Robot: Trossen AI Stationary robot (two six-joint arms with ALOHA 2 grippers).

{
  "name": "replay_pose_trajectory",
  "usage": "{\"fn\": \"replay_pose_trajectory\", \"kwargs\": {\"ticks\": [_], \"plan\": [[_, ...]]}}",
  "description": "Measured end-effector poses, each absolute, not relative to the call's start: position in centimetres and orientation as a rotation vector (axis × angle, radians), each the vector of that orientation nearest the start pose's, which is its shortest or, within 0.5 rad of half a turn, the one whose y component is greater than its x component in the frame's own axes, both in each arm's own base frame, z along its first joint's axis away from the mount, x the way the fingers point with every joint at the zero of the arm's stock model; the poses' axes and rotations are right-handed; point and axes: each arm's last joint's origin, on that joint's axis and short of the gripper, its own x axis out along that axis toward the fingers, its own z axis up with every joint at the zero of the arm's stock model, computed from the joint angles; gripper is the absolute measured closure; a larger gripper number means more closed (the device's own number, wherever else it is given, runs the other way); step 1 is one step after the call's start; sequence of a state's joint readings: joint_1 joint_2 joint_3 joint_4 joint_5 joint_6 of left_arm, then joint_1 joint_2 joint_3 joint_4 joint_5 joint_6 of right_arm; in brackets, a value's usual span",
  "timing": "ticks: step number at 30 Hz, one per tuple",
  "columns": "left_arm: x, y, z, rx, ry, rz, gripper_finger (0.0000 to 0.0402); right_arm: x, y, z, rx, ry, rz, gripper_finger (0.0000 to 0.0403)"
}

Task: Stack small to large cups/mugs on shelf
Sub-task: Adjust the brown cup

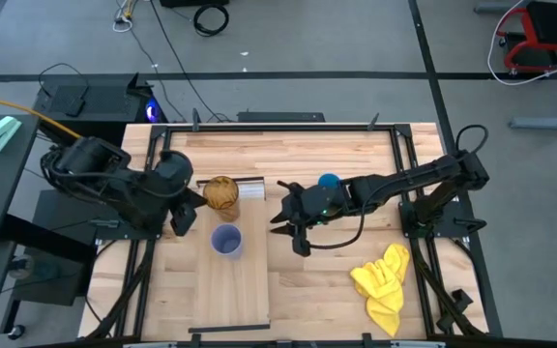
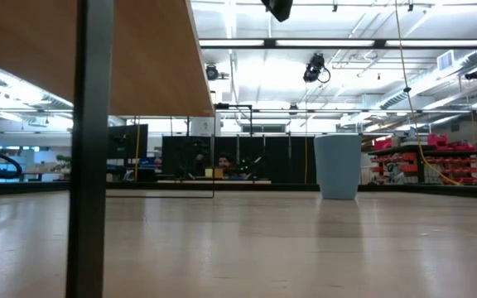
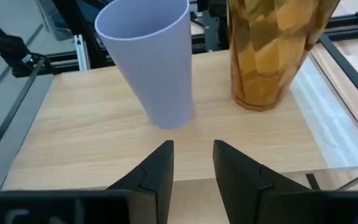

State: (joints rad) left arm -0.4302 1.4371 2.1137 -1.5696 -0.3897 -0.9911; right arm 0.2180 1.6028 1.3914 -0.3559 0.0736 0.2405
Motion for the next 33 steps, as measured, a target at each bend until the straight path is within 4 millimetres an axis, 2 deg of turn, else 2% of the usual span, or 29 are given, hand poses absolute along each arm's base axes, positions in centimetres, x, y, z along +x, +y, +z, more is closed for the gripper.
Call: {"fn": "replay_pose_trajectory", "kwargs": {"ticks": [5,9,13,16,20,26,29,33], "plan": [[18.1,-6.6,46.3,-0.568,0.853,0.417,0.0386,35.3,7.6,32.0,0.163,0.609,0.062,0.0282],[16.2,-5.6,44.4,-0.655,0.875,0.496,0.0380,35.2,7.6,31.9,0.166,0.611,0.061,0.0282],[13.9,-4.7,43.0,-0.745,0.866,0.556,0.0389,35.2,7.6,31.9,0.169,0.617,0.058,0.0282],[13.0,-4.3,41.3,-0.758,0.891,0.604,0.0395,35.2,7.4,31.9,0.169,0.616,0.052,0.0282],[13.1,-4.3,39.0,-0.734,0.939,0.661,0.0389,35.5,6.5,32.0,0.169,0.599,0.013,0.0282],[14.5,-4.2,36.6,-0.732,0.939,0.705,0.0368,36.1,4.4,32.0,0.185,0.573,-0.032,0.0282],[14.9,-3.7,36.1,-0.746,0.920,0.739,0.0373,36.1,4.0,32.0,0.190,0.573,-0.039,0.0282],[15.7,-3.4,36.2,-0.743,0.872,0.695,0.0386,36.1,3.9,32.0,0.193,0.574,-0.038,0.0282]]}}
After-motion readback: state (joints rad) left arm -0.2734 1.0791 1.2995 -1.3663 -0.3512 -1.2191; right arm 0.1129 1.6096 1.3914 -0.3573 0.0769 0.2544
